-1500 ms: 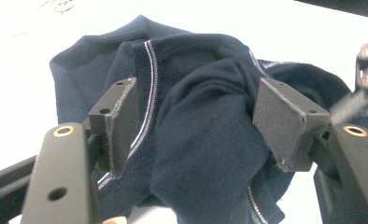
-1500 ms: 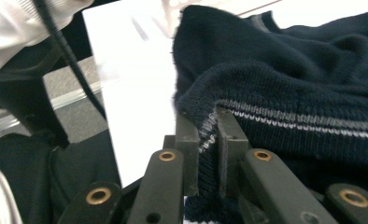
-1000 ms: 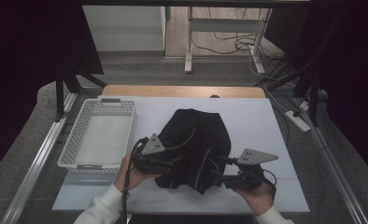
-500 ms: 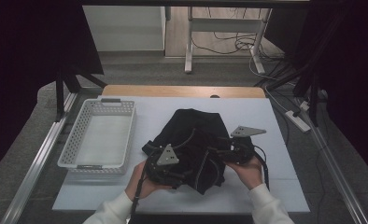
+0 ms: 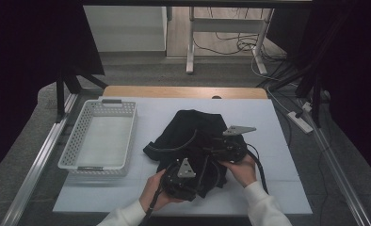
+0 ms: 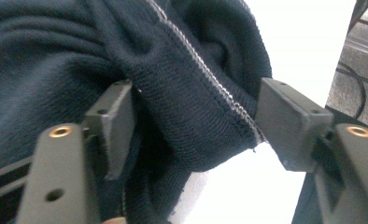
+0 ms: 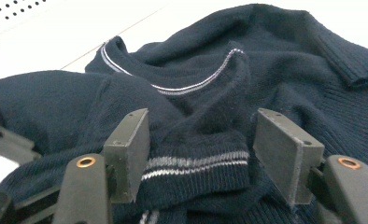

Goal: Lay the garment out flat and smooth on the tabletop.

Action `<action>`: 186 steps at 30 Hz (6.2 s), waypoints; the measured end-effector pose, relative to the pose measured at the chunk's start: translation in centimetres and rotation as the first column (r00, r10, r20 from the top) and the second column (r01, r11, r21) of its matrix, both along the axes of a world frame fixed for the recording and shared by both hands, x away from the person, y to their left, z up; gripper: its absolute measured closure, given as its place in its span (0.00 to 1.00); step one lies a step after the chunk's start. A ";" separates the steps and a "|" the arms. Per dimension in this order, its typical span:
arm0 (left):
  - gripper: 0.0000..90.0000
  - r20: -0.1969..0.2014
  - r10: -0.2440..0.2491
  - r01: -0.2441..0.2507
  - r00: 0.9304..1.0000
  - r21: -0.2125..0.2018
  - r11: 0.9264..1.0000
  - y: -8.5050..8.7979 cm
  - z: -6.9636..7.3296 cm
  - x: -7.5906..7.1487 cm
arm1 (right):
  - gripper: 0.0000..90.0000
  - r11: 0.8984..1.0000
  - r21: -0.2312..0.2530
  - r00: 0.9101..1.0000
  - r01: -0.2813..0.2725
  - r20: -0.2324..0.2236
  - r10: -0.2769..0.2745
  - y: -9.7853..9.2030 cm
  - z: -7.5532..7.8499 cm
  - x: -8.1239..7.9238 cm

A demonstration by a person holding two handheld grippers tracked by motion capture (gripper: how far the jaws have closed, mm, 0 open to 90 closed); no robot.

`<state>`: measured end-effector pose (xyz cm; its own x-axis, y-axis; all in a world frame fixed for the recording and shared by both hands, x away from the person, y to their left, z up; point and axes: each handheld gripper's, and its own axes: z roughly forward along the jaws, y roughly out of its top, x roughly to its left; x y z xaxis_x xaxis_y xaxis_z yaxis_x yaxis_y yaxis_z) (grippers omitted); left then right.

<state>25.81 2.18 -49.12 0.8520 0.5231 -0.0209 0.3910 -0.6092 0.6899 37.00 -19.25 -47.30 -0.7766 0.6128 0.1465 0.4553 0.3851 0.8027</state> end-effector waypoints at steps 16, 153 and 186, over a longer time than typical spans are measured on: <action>0.89 0.020 -0.009 0.009 1.000 0.000 1.000 1.0 0.0 0.4 | 0.90 0.995 -0.067 0.997 -0.080 -0.022 0.079 0.9 -0.6 0.6; 0.28 0.104 0.297 -0.282 0.949 -0.134 0.950 10.1 5.3 7.0 | 0.90 0.960 -0.265 0.996 -0.090 -0.011 0.090 -5.6 -2.6 -14.5; 0.27 0.103 0.297 -0.281 0.949 -0.145 0.949 10.2 5.3 6.6 | 0.42 0.967 -0.215 0.990 0.140 0.036 -0.135 -3.1 -3.2 1.8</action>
